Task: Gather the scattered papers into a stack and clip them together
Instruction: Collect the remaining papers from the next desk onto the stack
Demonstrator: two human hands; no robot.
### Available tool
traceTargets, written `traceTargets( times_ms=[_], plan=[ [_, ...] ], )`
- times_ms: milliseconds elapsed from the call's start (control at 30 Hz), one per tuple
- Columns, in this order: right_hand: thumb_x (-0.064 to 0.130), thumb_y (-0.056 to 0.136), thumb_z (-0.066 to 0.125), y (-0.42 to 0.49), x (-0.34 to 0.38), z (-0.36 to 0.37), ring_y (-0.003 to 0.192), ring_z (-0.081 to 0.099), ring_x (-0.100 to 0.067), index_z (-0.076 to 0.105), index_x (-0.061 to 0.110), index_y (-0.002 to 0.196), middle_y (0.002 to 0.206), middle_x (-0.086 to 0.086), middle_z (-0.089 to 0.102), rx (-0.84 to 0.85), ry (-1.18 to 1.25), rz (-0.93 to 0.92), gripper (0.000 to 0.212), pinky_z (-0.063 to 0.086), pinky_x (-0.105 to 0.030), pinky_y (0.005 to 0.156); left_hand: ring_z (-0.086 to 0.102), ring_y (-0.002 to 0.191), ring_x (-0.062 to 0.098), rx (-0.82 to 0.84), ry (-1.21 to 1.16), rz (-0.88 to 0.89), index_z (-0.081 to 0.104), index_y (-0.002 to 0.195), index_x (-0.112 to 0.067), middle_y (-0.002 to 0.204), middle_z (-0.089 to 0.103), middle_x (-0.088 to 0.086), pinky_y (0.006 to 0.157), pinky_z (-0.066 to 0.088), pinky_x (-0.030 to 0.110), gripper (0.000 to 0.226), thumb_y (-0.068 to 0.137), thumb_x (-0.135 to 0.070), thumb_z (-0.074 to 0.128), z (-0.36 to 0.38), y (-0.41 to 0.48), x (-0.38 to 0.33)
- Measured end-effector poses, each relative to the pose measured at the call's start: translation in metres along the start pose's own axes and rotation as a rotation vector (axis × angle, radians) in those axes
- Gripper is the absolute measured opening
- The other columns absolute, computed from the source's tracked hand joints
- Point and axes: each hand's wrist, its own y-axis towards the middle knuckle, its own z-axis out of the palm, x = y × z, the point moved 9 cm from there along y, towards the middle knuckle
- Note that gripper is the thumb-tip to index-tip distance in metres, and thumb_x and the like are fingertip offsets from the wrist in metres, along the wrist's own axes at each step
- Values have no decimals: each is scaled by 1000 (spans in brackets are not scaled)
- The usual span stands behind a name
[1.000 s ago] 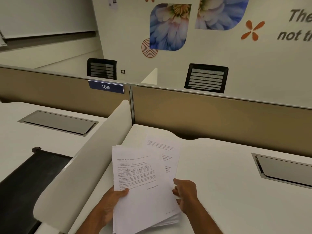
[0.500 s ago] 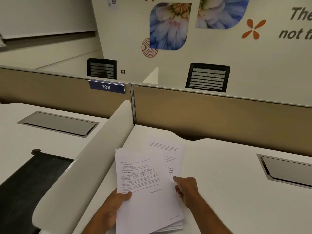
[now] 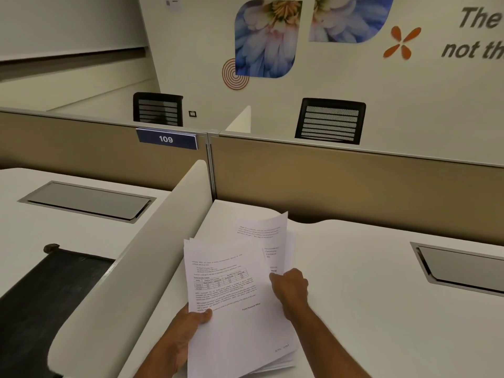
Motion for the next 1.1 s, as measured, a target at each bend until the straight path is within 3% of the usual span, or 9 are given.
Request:
traceTargets(
  times_ms=[133,400,500,567,700,800,900,967,1100],
  plan=[
    [29,78,74,0,4,-5,95,68,-30,63,8,118,114,-11,70,19,134,9,46,61,-35,80,70,110,41,-6,23,1,63,133,-12,122,75,15,103,51,59,39,96,0,62,-2,6,0],
    [14,85,70,13,-8,5,67,57,-22,64,2,88,77,-7,61,66,259,89,14,43,-23,55,72,108,41,9,25,-1,65,130,-12,119,76,15,103,52,60,38,95,2,60,-1,8,1],
    [4,85,58,16,-11,-1,56,43,-19,46,12,63,64,-2,48,-5,218,56,27,35,-25,55,71,109,41,10,20,-4,64,131,-11,119,76,15,103,51,60,38,95,2,62,-1,7,-1],
    [-1,84,52,14,-9,-8,55,40,-18,42,13,58,62,-2,47,-27,160,10,31,33,-25,56,71,109,41,25,-1,-22,65,130,-10,119,76,16,103,51,60,37,95,2,63,0,4,-1],
    [5,93,49,6,-10,-38,62,57,-20,57,7,66,72,-5,64,-74,102,-139,28,38,-23,52,67,114,46,89,-119,-64,64,127,-8,122,73,22,106,47,62,37,93,7,61,0,-4,2],
    [8,96,50,4,-25,-80,78,66,-31,66,6,78,82,-9,70,-118,200,-188,24,48,-30,67,64,120,46,140,-214,-70,62,134,-8,127,71,23,109,43,64,43,92,4,62,-1,-13,0],
    [8,98,51,-6,-38,-133,88,68,-29,73,12,97,95,-6,73,-134,289,-208,22,51,-33,77,61,125,45,163,-315,-76,62,135,-9,131,69,22,112,40,62,42,94,2,60,0,-22,-2],
    [8,99,52,-17,-47,-165,89,70,-28,73,11,104,99,-5,75,-124,318,-232,23,53,-34,76,59,128,43,196,-368,-80,61,138,-11,134,68,21,115,36,62,47,92,0,62,8,-33,-3],
    [8,100,55,-47,-62,-205,83,75,-27,76,14,99,94,-4,80,-7,369,-236,22,58,-32,68,59,129,46,259,-358,-68,60,138,-14,135,67,20,116,34,65,63,78,-3,75,44,-62,-7]
  ],
)
